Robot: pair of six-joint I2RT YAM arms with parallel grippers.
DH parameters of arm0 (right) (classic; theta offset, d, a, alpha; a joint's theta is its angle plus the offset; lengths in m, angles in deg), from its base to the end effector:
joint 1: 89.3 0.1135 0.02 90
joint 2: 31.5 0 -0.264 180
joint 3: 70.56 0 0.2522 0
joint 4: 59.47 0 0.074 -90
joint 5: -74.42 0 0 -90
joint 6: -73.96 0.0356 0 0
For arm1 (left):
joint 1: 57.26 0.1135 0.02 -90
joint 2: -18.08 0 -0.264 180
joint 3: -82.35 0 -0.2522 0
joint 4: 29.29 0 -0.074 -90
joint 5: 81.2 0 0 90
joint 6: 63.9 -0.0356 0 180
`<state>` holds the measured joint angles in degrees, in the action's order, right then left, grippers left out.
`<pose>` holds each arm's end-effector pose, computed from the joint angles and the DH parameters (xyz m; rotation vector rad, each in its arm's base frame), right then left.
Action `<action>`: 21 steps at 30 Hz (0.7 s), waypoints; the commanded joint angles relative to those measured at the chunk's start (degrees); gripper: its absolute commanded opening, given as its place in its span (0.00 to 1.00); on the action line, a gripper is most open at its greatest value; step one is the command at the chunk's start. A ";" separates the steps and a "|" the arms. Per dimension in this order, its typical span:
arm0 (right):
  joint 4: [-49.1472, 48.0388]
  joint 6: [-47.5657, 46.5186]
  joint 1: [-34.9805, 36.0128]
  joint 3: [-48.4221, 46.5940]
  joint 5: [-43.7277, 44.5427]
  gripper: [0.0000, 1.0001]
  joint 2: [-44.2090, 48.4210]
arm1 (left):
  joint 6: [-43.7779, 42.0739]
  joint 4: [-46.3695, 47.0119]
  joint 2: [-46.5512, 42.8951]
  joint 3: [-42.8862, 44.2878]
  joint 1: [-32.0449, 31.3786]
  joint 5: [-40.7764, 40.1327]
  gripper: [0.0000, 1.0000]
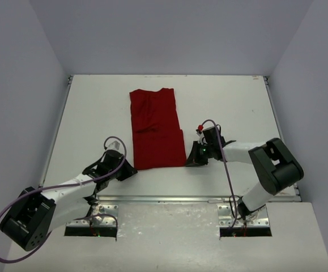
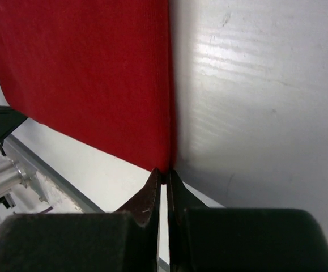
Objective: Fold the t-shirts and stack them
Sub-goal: Fold the tshirt
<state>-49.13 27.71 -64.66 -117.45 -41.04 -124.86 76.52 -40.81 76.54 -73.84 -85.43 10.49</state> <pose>0.2366 0.1253 0.1054 0.2734 2.7372 0.9725 0.1452 -0.0789 0.1161 -0.4654 2.4432 -0.6620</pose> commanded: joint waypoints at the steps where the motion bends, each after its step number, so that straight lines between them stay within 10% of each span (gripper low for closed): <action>1: -0.71 -0.51 0.41 1.57 0.93 0.01 4.67 | -2.69 0.40 -3.77 -0.02 0.04 1.73 0.00; 21: 2.63 -0.41 0.41 1.40 -1.53 0.01 10.57 | -3.22 -9.26 -9.23 2.96 0.04 -1.95 0.06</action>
<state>-47.29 27.51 -64.61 -115.15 -41.69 -115.81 72.95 -47.50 68.82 -73.58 -85.43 10.47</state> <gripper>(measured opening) 0.020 0.044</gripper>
